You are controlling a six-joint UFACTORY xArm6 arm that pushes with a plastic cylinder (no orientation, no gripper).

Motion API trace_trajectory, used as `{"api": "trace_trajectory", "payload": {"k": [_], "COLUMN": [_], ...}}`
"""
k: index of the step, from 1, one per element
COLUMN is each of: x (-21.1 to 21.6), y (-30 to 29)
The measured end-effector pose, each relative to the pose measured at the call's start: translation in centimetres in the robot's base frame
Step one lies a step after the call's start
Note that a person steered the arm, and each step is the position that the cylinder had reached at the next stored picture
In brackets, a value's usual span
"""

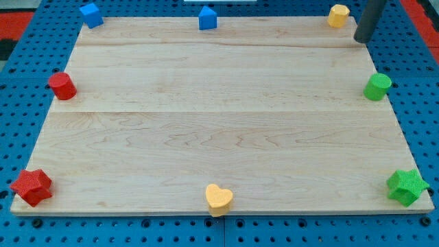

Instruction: Push the yellow heart left a bit

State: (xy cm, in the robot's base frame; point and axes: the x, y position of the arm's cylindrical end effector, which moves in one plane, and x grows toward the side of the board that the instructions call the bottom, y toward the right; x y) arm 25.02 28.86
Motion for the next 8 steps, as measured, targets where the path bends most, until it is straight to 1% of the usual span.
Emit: {"api": "trace_trajectory", "payload": {"k": [1, 2, 3, 5, 6, 7, 8], "x": [-4.7, -5.9, -5.9, -5.9, -5.9, -5.8, -5.8], "y": [1.1, 1.4, -0.6, -2.7, -6.9, -9.9, -10.1]}}
